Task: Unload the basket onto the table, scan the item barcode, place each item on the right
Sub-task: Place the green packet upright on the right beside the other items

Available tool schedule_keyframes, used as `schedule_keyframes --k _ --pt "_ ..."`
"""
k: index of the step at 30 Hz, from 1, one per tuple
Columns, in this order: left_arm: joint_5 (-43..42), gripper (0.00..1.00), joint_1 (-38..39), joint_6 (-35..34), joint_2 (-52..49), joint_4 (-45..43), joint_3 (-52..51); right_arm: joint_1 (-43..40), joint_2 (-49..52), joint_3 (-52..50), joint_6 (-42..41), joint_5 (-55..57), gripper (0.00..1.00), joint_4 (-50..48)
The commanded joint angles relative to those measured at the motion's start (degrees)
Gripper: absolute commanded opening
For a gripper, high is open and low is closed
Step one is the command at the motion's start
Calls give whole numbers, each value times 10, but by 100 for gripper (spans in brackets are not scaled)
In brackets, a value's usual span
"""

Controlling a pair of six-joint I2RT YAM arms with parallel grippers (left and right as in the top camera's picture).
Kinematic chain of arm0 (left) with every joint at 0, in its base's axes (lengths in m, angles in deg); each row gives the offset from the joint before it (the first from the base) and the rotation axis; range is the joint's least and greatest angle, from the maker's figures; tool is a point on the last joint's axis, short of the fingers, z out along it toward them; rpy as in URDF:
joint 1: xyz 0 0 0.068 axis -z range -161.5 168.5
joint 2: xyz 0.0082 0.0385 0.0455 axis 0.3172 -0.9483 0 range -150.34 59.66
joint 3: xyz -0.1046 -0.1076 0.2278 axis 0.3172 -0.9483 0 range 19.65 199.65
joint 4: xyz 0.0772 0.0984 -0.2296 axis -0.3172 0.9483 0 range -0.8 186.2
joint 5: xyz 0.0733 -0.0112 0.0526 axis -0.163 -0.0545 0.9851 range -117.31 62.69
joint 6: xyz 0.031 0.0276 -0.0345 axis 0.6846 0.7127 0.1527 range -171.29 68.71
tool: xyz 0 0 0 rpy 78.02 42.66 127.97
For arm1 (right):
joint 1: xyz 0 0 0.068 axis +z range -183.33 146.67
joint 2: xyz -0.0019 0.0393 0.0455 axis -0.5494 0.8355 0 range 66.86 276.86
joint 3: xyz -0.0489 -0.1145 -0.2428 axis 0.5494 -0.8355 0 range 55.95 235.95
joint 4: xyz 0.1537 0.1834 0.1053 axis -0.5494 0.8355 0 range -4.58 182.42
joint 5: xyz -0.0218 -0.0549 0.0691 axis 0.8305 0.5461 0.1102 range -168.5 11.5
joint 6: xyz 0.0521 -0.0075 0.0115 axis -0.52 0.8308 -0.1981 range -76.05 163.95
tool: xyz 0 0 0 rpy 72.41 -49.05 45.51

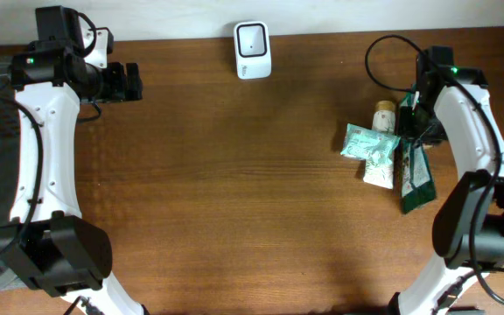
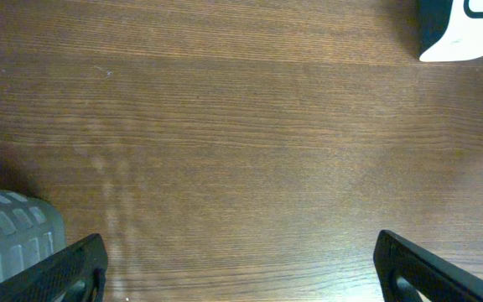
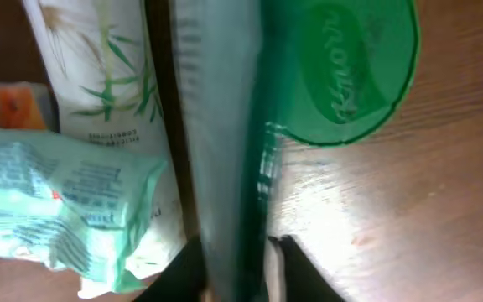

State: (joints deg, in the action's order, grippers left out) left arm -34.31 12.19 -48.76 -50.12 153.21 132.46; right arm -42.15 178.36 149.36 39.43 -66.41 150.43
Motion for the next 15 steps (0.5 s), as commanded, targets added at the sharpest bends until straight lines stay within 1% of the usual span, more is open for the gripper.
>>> schedule_keyframes --k 1,2,4,6,7,9,10,11,14,15 --pt "0 99 -3 0 5 -1 3 -2 -7 27 -2 -67 47 7" --pt "0 99 -4 0 5 -1 3 -2 -8 51 -2 -89 50 22" --pt "0 99 -4 0 5 -1 3 6 -13 106 -2 -93 53 57" --pt "0 99 -3 0 5 -1 3 10 -19 176 -2 -93 67 103" --pt "0 99 -3 0 5 0 3 10 -19 236 -4 -94 72 140" --pt "0 99 -4 0 5 -1 3 11 -19 311 -4 -114 72 186" --pt "0 99 -3 0 5 -1 3 18 -19 371 -3 -147 72 226" --pt "0 99 -3 0 5 -1 3 26 -19 404 -2 -172 72 250" --pt "0 99 -4 0 5 -1 3 73 -27 485 12 -196 72 323" --pt "0 99 -4 0 5 -1 3 96 -42 492 11 -196 71 323"
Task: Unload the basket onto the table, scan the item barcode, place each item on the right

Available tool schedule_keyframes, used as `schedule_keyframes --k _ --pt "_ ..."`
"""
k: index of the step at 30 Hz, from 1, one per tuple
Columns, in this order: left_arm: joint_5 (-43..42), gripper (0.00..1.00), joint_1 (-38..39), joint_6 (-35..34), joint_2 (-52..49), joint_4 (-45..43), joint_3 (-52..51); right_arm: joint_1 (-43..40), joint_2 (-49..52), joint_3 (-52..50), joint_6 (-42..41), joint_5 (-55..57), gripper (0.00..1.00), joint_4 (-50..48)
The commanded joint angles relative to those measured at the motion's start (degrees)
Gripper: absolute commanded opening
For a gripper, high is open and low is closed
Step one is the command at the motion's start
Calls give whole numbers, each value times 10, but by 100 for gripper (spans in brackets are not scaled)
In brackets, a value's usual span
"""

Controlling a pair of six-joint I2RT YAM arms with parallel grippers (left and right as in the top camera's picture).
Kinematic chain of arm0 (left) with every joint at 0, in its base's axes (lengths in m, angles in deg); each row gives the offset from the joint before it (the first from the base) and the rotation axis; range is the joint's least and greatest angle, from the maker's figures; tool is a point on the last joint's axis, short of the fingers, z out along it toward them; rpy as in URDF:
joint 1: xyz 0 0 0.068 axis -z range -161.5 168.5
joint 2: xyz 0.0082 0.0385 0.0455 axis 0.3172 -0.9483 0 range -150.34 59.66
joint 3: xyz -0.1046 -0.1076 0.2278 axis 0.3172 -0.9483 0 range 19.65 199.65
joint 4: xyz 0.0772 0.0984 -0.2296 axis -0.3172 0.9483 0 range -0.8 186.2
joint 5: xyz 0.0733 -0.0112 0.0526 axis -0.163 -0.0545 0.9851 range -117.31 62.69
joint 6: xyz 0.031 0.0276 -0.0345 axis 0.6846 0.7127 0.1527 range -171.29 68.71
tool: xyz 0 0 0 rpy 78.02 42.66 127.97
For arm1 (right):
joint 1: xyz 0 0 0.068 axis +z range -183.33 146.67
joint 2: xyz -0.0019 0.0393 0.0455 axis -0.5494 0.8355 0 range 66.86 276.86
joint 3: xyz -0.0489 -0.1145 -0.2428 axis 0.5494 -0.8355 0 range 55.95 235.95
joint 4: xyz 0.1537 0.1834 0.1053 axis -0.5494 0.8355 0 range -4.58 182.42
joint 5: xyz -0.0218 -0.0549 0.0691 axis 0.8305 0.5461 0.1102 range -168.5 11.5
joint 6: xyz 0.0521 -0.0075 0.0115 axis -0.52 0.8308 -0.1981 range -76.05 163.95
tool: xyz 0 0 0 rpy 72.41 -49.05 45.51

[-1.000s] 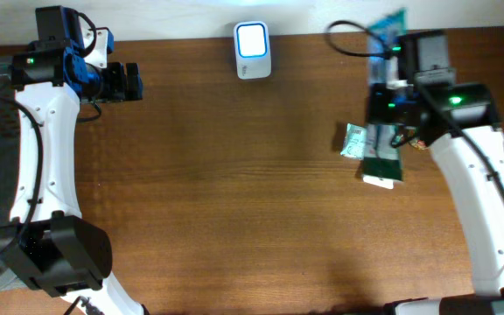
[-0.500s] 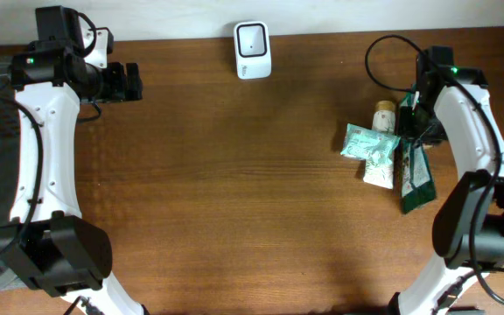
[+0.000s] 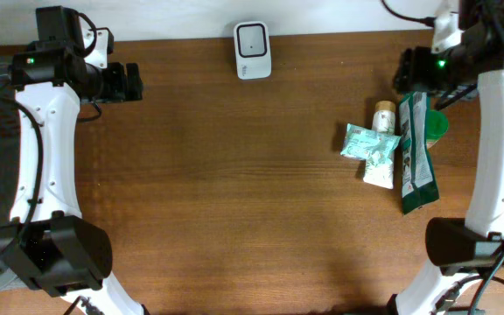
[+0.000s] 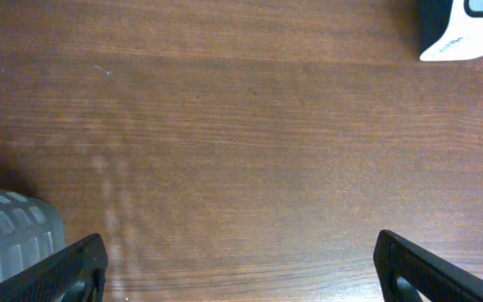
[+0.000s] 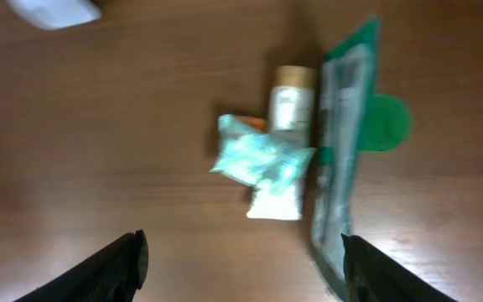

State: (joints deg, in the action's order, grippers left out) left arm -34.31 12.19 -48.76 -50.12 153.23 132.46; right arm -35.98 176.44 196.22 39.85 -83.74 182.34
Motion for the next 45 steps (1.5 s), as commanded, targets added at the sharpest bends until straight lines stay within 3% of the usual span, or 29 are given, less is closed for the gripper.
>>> schedule_keyframes --k 1,2,3,13,22,26,29,37,45 --pt "0 99 -4 0 5 -1 3 57 -43 23 7 -24 72 4" --pt "0 99 -4 0 5 -1 3 76 -66 23 7 -23 79 4" --pt "0 99 -3 0 5 -1 3 103 -101 23 7 -23 99 4" --pt "0 99 -4 0 5 -1 3 131 -294 20 7 -28 98 4" --pt "0 99 -3 1 5 -1 3 131 -356 20 7 119 98 4" --pt "0 99 -4 1 5 -1 3 70 -418 -27 7 98 98 -13" --pt "0 99 -3 0 5 -1 3 46 -487 -153 7 97 98 -110" --pt "0 99 -3 0 5 -1 3 -13 -726 -700 7 -7 98 -550" --pt "0 99 -3 0 5 -1 3 -19 -908 -1134 7 -28 98 -932"
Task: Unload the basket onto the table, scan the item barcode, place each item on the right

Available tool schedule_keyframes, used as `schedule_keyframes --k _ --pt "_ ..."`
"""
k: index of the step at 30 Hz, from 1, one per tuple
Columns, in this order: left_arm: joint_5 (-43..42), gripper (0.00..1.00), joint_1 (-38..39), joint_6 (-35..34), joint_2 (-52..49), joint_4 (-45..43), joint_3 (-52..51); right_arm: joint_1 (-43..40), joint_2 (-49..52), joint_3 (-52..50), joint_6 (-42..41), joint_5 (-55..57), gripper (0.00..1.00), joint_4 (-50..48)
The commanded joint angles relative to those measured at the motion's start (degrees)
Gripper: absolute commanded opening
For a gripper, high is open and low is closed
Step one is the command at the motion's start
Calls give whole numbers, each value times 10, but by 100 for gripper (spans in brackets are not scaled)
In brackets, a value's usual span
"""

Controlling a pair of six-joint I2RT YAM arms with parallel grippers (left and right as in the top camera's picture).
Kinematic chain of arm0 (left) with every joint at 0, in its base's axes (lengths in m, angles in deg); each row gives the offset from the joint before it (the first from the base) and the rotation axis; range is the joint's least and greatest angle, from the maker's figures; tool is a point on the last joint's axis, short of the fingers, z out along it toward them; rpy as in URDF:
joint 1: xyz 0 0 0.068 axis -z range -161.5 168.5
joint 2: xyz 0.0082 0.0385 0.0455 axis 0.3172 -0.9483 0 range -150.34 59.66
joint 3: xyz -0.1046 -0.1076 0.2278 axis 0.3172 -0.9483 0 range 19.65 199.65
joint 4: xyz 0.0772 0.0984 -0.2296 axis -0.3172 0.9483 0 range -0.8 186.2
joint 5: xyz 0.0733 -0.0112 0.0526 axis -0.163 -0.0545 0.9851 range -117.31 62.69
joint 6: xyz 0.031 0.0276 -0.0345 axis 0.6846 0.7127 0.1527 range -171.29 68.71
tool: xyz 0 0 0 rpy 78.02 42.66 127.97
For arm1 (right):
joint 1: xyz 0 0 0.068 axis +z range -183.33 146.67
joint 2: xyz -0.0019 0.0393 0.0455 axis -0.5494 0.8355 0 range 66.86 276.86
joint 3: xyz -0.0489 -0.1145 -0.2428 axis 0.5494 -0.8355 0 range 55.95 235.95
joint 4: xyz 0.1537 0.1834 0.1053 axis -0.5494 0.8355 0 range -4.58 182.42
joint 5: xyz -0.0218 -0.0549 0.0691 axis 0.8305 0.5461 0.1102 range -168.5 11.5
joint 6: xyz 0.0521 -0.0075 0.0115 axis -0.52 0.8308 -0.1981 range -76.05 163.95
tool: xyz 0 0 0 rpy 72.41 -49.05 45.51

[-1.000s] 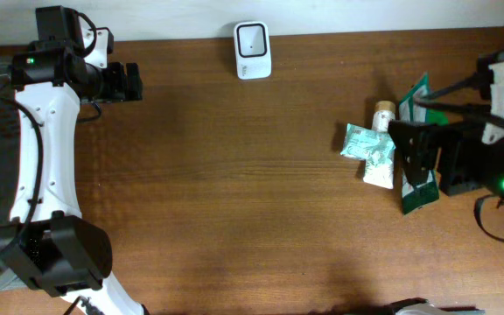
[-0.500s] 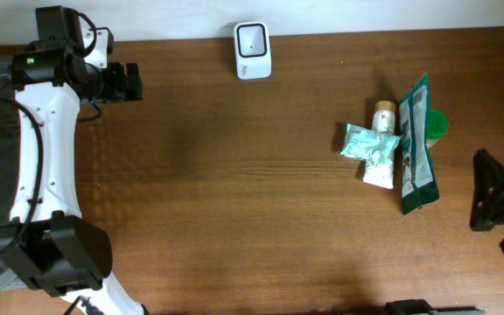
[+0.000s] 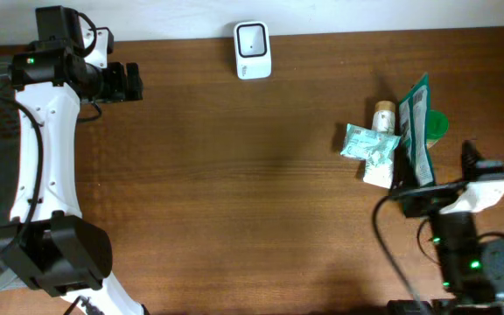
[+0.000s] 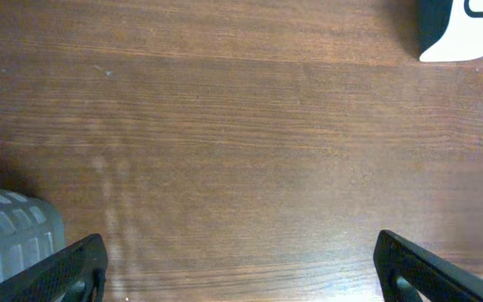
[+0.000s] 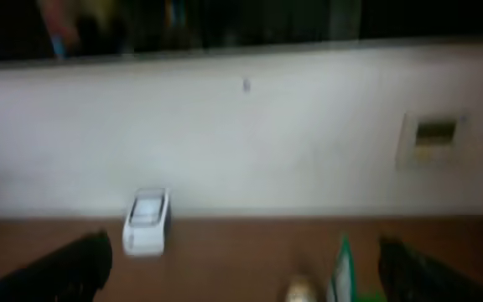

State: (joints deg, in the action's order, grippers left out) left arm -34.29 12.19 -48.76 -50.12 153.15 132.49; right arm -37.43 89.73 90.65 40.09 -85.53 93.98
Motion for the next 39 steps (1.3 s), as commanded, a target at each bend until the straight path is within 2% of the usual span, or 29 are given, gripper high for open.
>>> schedule_keyframes --k 1,5,9,11,13,16,33,39 --pt "0 99 -3 1 5 0 3 -5 -64 -122 4 -10 98 -81" --pt "0 99 -3 0 5 0 3 -5 -156 -249 4 -10 98 -155" --pt "0 99 -3 0 5 0 3 -4 -227 -318 4 -10 98 -159" --pt "0 99 -3 0 5 0 3 -4 -227 -333 5 -9 98 -159" --pt "0 99 -3 0 5 0 3 -4 -227 -344 4 -10 98 -143" --pt "0 99 -3 0 5 0 3 -4 -227 -344 4 -10 98 -46" --pt "0 99 -4 0 5 0 2 -4 -227 -344 4 -10 98 -48" --pt "0 99 -2 0 87 1 -10 -4 -227 -344 4 -10 98 -48"
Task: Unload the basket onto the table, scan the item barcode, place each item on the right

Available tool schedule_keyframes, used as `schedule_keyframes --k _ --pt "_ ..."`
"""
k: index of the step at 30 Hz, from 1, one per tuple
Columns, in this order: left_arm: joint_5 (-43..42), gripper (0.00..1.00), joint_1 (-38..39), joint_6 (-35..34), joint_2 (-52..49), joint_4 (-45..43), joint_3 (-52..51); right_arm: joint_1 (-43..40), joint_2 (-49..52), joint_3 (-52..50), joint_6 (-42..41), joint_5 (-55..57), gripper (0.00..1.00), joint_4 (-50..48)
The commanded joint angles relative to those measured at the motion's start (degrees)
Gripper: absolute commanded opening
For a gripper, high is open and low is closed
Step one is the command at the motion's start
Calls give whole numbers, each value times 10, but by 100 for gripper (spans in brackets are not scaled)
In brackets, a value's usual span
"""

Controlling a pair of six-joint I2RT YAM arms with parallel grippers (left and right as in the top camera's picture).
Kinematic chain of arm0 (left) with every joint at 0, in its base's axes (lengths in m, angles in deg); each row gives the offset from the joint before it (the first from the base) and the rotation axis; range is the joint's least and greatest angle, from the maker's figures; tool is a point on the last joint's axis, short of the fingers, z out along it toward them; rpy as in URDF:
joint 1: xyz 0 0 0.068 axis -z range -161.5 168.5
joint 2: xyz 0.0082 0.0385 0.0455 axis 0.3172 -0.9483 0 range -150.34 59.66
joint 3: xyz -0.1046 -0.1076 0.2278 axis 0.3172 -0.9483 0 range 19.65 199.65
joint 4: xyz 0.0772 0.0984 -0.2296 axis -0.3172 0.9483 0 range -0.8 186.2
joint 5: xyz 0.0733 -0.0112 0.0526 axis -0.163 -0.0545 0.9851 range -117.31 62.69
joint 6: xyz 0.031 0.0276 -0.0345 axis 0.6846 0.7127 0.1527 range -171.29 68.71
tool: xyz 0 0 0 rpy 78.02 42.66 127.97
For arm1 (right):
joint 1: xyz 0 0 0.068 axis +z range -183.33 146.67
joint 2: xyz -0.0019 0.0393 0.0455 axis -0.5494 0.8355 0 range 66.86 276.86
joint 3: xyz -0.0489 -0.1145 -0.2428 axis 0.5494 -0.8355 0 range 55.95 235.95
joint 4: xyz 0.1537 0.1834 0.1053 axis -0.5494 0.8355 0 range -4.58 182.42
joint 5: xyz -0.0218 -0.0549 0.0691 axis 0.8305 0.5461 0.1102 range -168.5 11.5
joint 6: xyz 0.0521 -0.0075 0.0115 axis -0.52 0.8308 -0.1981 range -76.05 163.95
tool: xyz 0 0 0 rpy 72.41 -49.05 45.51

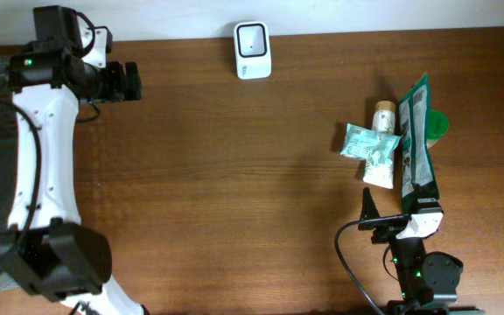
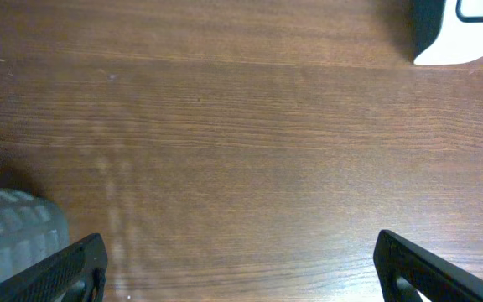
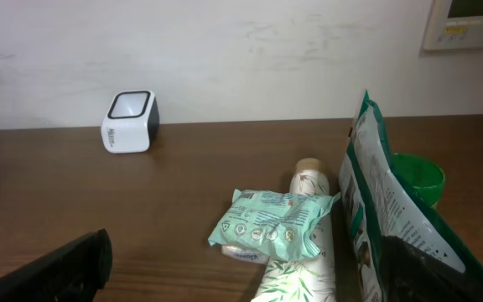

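Observation:
The white barcode scanner [image 1: 253, 38] stands at the table's far edge, also seen as the scanner [image 3: 128, 122] and as a corner of the scanner [image 2: 468, 33]. At the right lie a mint packet [image 1: 370, 142] on a white tube [image 1: 379, 171], a green pouch [image 1: 416, 140] and a green lid [image 1: 437, 125]. My right gripper [image 3: 250, 277] is open near the front edge, facing the packet [image 3: 275, 222] and the pouch [image 3: 384, 218], holding nothing. My left gripper [image 2: 241, 273] is open over bare wood at the far left.
A grey ribbed object [image 2: 11, 226] shows at the left wrist view's lower left. The right arm [image 1: 409, 232] is folded low at the table's front right. A white wall [image 3: 241, 50] rises behind the scanner.
The right arm has dropped lower and closer to the front edge. Its camera now looks across the table at the items instead of at the wall. The left arm has not moved.
The right gripper was down at the green pouch with the pouch's edge between its fingers. Then it was open high above the items, the pouch on the table. Then it was at the front right, and now it sits folded low there, open.

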State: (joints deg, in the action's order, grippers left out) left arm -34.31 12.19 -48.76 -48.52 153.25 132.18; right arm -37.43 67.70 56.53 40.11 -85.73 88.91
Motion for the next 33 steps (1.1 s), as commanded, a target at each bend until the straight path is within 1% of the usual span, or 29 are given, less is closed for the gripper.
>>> schedule_keyframes --k 1,3,5,6,8,13,14,15,17,19,21,23,24,27,28,29,30,33 --pt "0 99 -2 0 89 0 -21 -4 -7 -3 4 -8 98 2" --pt "0 99 -2 1 130 -1 -72 -4 -7 -3 4 -8 98 2" --pt "10 99 -2 1 190 -15 -163 -4 -7 -3 4 -8 98 2" --pt "13 99 -2 1 226 -49 -219 -4 -7 -3 4 -8 98 2" --pt "13 99 -2 1 328 -183 -379 -4 -7 -3 4 -8 98 2" --pt "12 99 -2 10 481 -340 -589 -4 -7 -3 4 -8 98 2" --pt "12 99 -2 12 520 -391 -642 -4 -7 -3 4 -8 99 2" --pt "2 99 -2 28 561 -443 -698 -4 -7 -3 4 -8 98 2" --pt "-8 99 -2 36 634 -525 -805 -4 -7 -3 4 -8 98 2" --pt "-7 99 -2 36 695 -587 -888 -4 -7 -3 4 -8 98 2" --pt "-7 99 -2 36 771 -674 -985 -4 -7 -3 4 -8 98 2" --pt "-7 99 -2 37 842 -725 -1054 -4 -7 -3 4 -8 98 2" --pt "-7 99 -2 39 869 -735 -1074 -4 -7 -3 4 -8 98 2" --pt "-7 99 0 83 946 -732 -1117 -4 -7 -3 4 -8 98 2" --pt "-7 99 3 100 957 -719 -1120 -4 -7 -3 4 -8 98 2" --pt "-6 99 10 130 975 -679 -1120 -4 -7 -3 4 -8 98 2" --pt "-7 99 10 140 986 -660 -1120 -4 -7 -3 4 -8 98 2" --pt "-4 99 10 140 1042 -600 -1120 -4 -7 -3 4 -8 98 2"
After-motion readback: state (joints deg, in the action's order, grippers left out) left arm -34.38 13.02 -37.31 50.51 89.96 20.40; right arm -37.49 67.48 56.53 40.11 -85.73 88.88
